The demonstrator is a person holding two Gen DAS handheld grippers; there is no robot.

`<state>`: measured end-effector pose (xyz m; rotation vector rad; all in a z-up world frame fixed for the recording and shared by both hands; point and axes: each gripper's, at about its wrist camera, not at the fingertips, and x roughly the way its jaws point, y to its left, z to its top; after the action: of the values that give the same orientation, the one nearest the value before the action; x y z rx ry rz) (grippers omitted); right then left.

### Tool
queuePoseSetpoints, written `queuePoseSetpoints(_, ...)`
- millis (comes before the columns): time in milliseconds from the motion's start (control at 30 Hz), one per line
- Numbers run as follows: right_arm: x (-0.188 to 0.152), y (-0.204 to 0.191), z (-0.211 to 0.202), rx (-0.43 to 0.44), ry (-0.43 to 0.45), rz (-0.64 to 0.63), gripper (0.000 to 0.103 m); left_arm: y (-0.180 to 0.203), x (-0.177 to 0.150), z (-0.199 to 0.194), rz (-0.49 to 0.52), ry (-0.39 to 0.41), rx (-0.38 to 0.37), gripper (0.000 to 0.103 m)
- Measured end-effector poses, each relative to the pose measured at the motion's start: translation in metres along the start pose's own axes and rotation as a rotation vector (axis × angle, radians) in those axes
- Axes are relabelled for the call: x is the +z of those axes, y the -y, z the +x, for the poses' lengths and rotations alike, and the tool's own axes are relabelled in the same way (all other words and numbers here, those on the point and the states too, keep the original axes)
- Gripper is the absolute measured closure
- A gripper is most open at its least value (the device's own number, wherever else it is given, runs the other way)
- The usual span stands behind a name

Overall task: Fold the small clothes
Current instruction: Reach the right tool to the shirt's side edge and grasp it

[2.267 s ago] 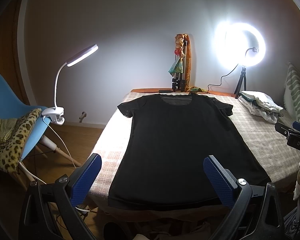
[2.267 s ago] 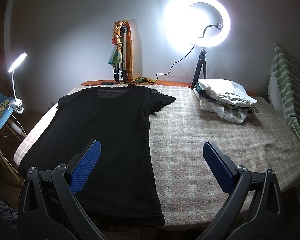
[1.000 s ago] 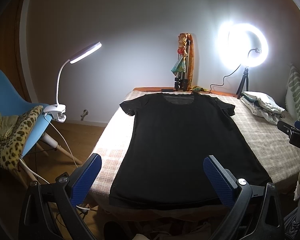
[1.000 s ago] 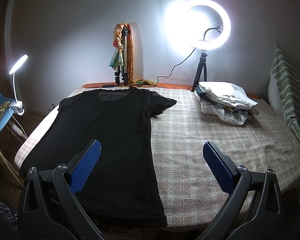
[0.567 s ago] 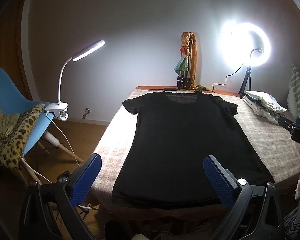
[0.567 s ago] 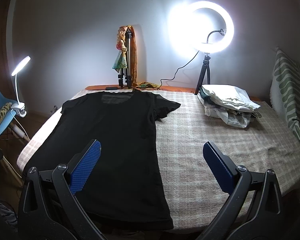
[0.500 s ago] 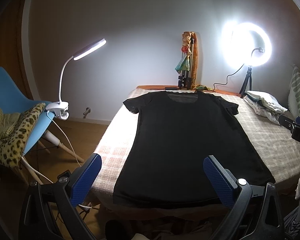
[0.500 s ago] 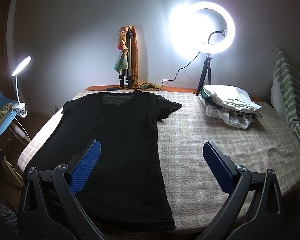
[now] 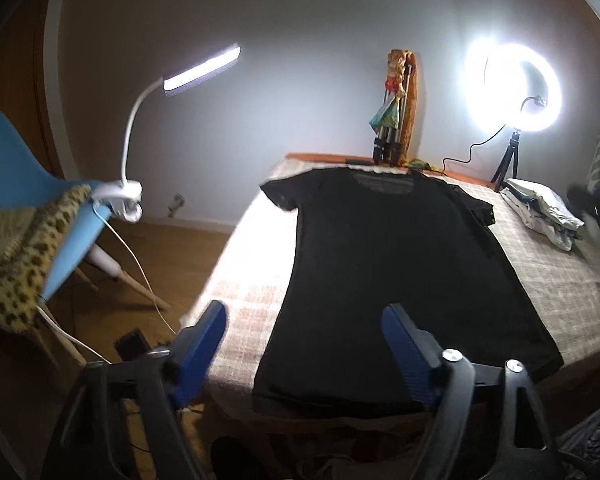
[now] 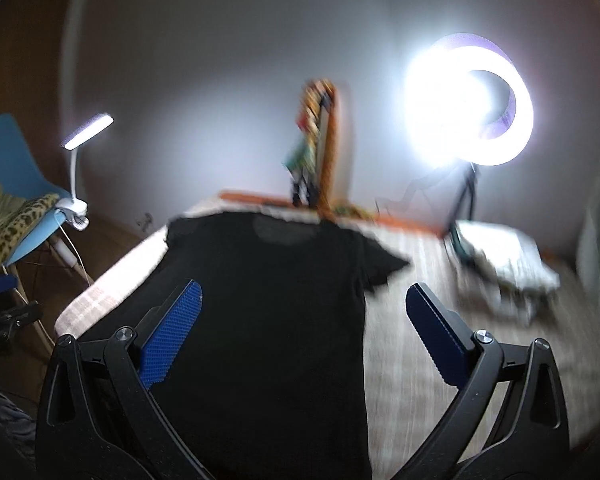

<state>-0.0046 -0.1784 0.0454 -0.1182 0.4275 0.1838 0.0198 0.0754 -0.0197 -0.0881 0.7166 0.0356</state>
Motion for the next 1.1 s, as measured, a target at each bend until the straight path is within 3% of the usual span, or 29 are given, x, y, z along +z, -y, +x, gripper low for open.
queuePoseSetpoints(67, 0.012, -0.009, 0.012, 0.027, -0.001, -0.033, 0.000, -0.009, -0.001, 0.006, -0.004, -0.034, 0.005, 0.023)
queuePoseSetpoints(200, 0.044, -0.021, 0.058, 0.142, -0.113, -0.018, 0.000, -0.027, -0.006, 0.017, -0.008, -0.089, 0.046, 0.031)
queuePoseSetpoints(300, 0.062, -0.032, 0.096, 0.236, -0.183, 0.011, 0.000, -0.039, -0.015, 0.033, -0.047, -0.175, -0.007, 0.032)
queuePoseSetpoints(433, 0.073, -0.052, 0.141, 0.298, -0.257, 0.021, 0.000, -0.047, -0.032, 0.056, -0.089, -0.275, -0.057, 0.045)
queuePoseSetpoints(567, 0.082, -0.080, 0.191, 0.362, -0.333, 0.041, 0.000, -0.050, -0.042, 0.075, -0.080, -0.339, -0.078, 0.048)
queuePoseSetpoints(800, 0.083, -0.137, 0.279, 0.355, -0.415, 0.057, 0.000, -0.054, -0.044, 0.099, -0.019, -0.401, -0.121, 0.050)
queuePoseSetpoints(1100, 0.078, -0.207, 0.385, 0.365, -0.494, 0.033, 0.005, -0.056, -0.046, 0.113, -0.007, -0.425, -0.166, 0.064)
